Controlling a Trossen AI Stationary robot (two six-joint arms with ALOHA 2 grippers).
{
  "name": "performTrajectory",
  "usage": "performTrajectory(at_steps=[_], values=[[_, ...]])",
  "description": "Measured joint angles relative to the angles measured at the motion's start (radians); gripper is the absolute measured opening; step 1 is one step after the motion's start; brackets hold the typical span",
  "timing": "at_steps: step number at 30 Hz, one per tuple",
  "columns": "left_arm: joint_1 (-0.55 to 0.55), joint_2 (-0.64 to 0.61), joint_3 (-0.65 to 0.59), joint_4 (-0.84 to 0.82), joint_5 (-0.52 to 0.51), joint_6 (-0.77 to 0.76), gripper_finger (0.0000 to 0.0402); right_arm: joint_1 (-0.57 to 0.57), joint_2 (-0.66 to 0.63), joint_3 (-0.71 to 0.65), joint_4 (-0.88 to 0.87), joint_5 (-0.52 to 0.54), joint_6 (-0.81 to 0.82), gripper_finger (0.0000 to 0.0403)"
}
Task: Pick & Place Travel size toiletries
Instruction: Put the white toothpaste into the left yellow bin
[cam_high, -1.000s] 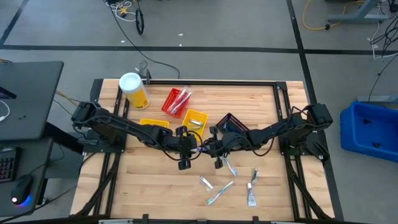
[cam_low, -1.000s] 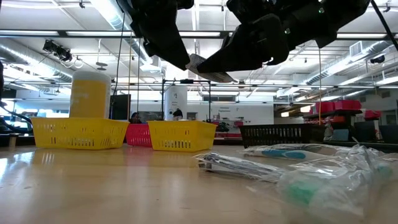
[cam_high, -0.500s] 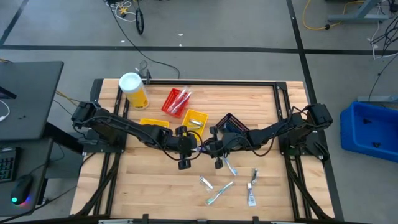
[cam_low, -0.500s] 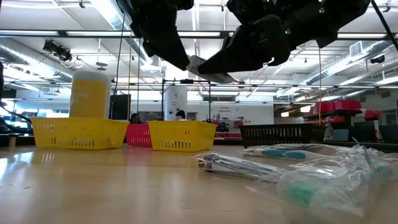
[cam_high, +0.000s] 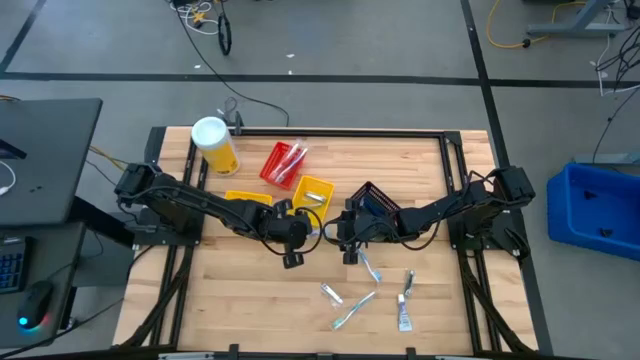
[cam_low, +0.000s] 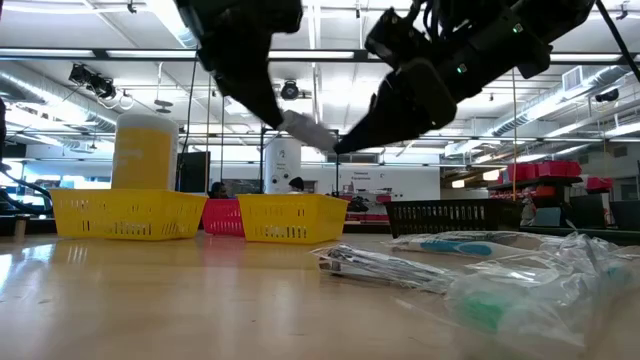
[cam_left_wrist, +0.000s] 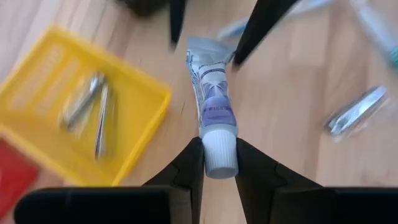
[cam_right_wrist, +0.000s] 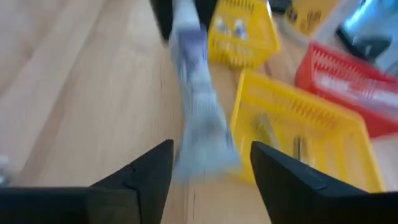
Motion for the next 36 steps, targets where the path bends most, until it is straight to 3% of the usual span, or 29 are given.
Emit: performTrajectory(at_steps=[6, 10, 21, 26, 36], values=[[-0.001, 0.000, 0.001, -0.212, -0.027, -0.124, 0.0076, 0.002, 0.000, 0.000, -0.051, 0.001, 0.104, 0.0263], [0.000, -0.019, 0.001, -0.413, -0.100, -0.251, 0.0081, 0.002, 0.000, 0.000, -0.047, 0.001, 0.113, 0.0274], [0.007, -0.223, 0.000, -0.767, -0.209, -0.529, 0.0081, 0.002, 0.000, 0.000, -0.047, 0.000, 0.102, 0.0254], [0.012, -0.264, -0.091, -0.732, -0.165, -0.461, 0.0077, 0.002, 0.000, 0.000, -0.048, -0.002, 0.099, 0.0242], [0.059, -0.269, -0.382, -0.461, -0.019, -0.249, 0.0083, 0.002, 0.000, 0.000, -0.047, -0.011, 0.096, 0.0231]])
